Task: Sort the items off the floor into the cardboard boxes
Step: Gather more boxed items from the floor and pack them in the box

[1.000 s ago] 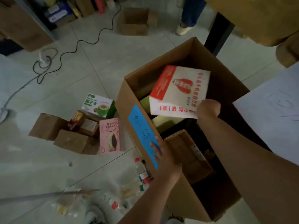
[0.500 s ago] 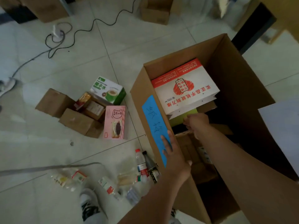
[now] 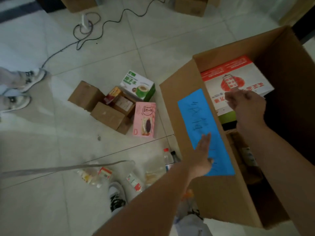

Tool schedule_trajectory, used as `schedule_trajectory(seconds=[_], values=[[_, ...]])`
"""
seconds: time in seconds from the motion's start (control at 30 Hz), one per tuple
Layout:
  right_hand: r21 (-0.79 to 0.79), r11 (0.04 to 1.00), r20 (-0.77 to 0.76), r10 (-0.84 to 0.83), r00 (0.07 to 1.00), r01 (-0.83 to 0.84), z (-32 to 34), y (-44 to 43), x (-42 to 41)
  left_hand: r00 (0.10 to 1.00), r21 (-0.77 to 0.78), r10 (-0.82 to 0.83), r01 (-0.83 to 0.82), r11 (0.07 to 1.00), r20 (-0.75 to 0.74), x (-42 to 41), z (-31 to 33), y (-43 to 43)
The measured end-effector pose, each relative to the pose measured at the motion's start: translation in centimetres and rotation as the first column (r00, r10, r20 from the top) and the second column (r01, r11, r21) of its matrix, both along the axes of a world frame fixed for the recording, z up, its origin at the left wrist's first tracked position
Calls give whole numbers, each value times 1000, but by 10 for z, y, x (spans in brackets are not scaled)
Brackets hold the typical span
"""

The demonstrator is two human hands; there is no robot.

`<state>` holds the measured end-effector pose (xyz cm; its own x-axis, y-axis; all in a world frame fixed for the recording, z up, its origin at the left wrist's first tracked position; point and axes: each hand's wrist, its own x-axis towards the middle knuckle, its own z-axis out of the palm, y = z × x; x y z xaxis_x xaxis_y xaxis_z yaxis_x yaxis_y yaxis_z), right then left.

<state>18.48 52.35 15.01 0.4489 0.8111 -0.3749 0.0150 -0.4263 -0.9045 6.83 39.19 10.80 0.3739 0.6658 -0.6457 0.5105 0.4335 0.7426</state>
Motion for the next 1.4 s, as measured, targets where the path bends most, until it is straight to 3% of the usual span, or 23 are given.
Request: schedule_trajectory(seconds=[0.1, 0.23, 0.37, 0.47, 0.63, 0.9, 1.07, 1.2, 1.4], values=[[132, 991, 39, -17, 999, 12, 12, -17, -40, 965, 12, 256, -257, 966, 49, -58, -3, -6], [200, 978, 12, 53, 999, -54, 7, -43, -104, 844, -27, 531, -531, 847, 74, -129, -12, -8], [14, 963, 91, 266, 960, -268, -23, -83, -176, 733, 16, 679, -680, 733, 21, -177, -25, -20], [-184, 886, 99, 448, 889, -426, -53, -106, -213, 635, -79, 768, -764, 640, 81, -206, -34, -37], [-375, 898, 98, 286, 953, -231, -102, -115, -250, 662, -82, 749, -748, 658, -26, -248, -53, -46], [-550, 808, 35, 275, 961, -211, -202, -83, -270, 726, -96, 635, -675, 731, -264, -307, -138, -4], [-535, 809, 123, 361, 924, -245, -306, -52, -269, 770, -57, 592, -620, 783, -240, -318, -245, 22], [-576, 785, 116, 356, 927, -229, -383, -46, -271, 759, -73, 602, -634, 770, -246, -315, -327, 31], [-520, 797, -1, 360, 933, -308, -434, -65, -272, 791, -192, 582, -611, 768, -189, -318, -378, 41]])
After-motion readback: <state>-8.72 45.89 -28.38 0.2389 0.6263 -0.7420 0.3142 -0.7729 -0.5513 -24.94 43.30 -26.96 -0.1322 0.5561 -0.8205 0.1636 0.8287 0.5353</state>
